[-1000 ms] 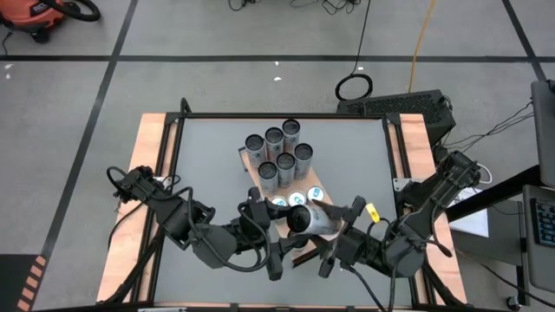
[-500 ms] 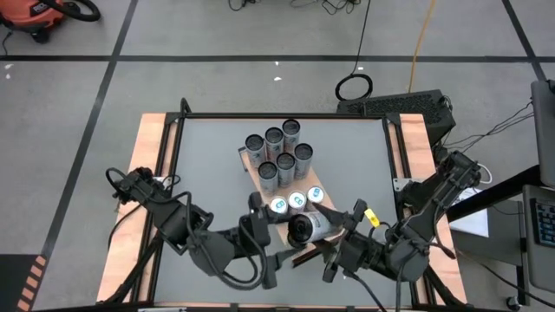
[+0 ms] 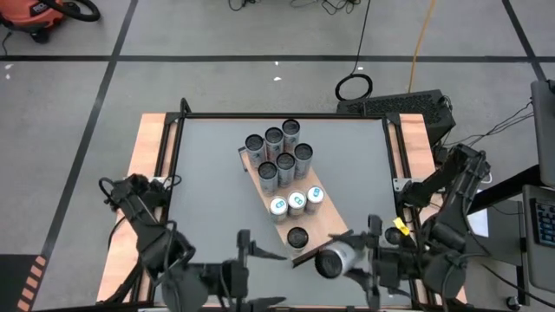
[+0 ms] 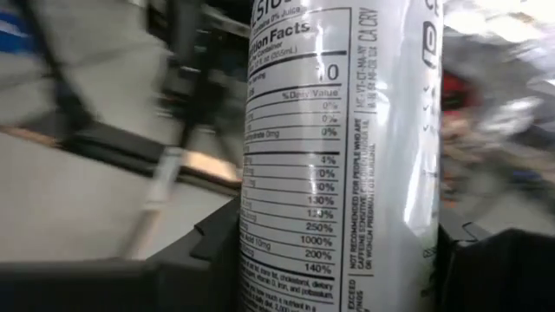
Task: Place canned beverage on shelf
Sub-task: Put the bottom white-yellow soda can on the shelf aligned with the other white-yellow soda can
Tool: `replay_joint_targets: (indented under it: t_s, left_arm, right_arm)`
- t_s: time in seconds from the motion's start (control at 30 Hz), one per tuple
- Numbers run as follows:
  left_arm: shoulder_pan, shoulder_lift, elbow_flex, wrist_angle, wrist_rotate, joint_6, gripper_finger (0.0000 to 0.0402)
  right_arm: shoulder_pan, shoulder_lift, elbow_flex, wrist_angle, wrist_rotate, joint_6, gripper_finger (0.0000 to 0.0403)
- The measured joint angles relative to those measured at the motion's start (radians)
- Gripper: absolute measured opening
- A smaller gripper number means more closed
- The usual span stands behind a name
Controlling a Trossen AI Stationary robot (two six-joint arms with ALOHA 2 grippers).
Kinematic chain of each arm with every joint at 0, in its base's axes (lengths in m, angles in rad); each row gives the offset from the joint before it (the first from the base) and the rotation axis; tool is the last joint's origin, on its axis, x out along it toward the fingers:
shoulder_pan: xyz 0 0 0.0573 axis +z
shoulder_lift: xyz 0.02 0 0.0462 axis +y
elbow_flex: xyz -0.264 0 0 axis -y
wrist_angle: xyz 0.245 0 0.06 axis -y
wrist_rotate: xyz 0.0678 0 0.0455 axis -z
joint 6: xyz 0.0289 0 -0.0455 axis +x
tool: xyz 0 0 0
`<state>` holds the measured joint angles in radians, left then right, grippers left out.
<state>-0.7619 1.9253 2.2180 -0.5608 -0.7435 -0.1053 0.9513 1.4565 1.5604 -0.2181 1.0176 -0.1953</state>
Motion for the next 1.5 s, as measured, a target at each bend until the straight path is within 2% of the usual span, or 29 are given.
replay_joint_targets:
  t_s: [0.07,0.17,0.3,0.37,0.5,0.57,0.7,0.83,0.9,1.1,1.27,1.5]
  left_arm:
    - [-0.012,0.000,-0.039,0.018,-0.028,0.011,0.0356]
    - [-0.013,0.000,-0.116,0.099,-0.043,0.019,0.0357]
    - [-0.011,0.000,-0.243,0.298,-0.054,0.063,0.0357]
    - [-0.015,0.002,-0.280,0.339,-0.054,0.069,0.0357]
    - [-0.033,0.002,-0.319,0.427,-0.065,0.095,0.0357]
    - [-0.035,0.024,-0.322,0.484,-0.070,0.120,0.0357]
    - [-0.029,0.091,-0.324,0.634,-0.074,0.228,0.0357]
    - [-0.021,0.137,-0.324,0.788,-0.075,0.328,0.0357]
    - [-0.020,0.146,-0.324,0.824,-0.076,0.344,0.0357]
    - [-0.011,0.150,-0.324,0.838,-0.074,0.316,0.0357]
    - [0.016,0.165,-0.323,0.855,-0.010,0.302,0.0357]
    - [0.048,0.180,-0.323,0.869,-0.001,0.294,0.0357]
  right_arm:
    - [0.009,0.001,-0.001,-0.025,-0.074,0.068,0.0186]
    - [0.011,0.015,-0.029,0.026,-0.175,0.094,0.0191]
    - [0.011,0.053,-0.104,0.273,-0.283,0.011,0.0191]
    - [0.011,0.076,-0.150,0.426,-0.327,-0.041,0.0191]
    - [0.010,0.113,-0.236,0.726,-0.395,-0.155,0.0193]
    - [0.004,0.131,-0.256,0.851,-0.396,-0.217,0.0194]
    - [-0.026,0.175,-0.261,0.997,-0.457,-0.296,0.0195]
    - [-0.055,0.196,-0.264,1.047,-0.597,-0.272,0.0195]
    - [-0.062,0.196,-0.264,1.058,-0.630,-0.261,0.0196]
    - [-0.074,0.195,-0.264,1.070,-0.630,-0.281,0.0196]
    - [-0.096,0.195,-0.264,1.084,-0.629,-0.289,0.0196]
    - [-0.129,0.195,-0.264,1.065,-0.627,-0.257,0.0196]
